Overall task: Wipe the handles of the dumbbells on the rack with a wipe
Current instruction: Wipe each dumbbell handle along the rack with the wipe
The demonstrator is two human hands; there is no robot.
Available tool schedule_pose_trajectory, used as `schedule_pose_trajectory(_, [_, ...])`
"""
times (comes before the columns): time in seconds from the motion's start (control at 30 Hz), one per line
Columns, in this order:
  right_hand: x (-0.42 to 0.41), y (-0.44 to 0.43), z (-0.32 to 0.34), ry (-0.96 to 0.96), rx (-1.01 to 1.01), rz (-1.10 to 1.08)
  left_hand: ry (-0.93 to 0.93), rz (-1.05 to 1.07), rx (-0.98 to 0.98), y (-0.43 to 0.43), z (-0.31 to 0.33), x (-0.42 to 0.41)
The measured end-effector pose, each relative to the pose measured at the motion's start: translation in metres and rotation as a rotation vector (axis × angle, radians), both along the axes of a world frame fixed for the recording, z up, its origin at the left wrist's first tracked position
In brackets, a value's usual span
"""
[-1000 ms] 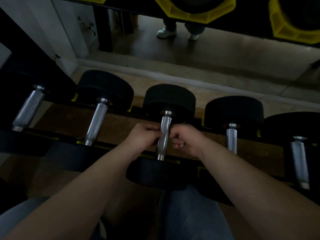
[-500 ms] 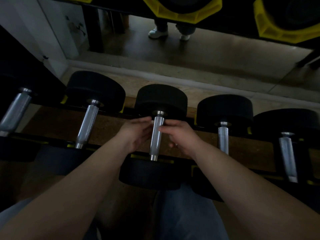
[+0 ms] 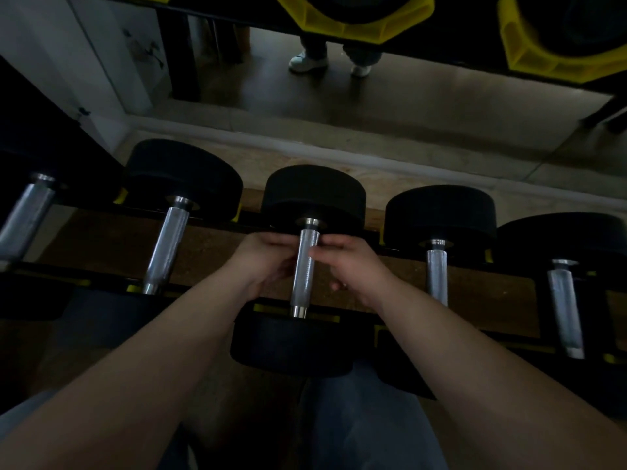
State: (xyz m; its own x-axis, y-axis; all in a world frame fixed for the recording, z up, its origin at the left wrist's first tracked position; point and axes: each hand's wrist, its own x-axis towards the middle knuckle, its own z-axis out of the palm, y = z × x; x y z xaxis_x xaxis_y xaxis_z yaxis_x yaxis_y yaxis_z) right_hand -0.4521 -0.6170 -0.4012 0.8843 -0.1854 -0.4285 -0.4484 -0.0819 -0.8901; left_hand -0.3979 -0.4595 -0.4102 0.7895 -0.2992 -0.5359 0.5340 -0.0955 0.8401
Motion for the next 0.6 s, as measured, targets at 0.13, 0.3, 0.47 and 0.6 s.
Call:
schedule_pose_trajectory(0.13, [0.002,-0.003,-0.006,0.011,-0.019,0.023,0.052,0.082,-0.144,0.006,0.004,-0.002])
schedule_pose_trajectory(0.3, [0.005,-0.001,-0.015,0.002,-0.001,-0.043,0.008,-0.406,0.077,0.034,0.011,-0.007])
schedule_pose_trajectory(0.47, [0.005,0.000,-0.015,-0.001,0.001,-0.023,-0.315,-0.193,0.217,0.011,0.010,-0.012])
schedule_pose_trajectory(0.6, [0.006,0.002,-0.012,0.023,-0.046,-0.012,-0.625,-0.164,0.390,-0.004,0.016,0.004])
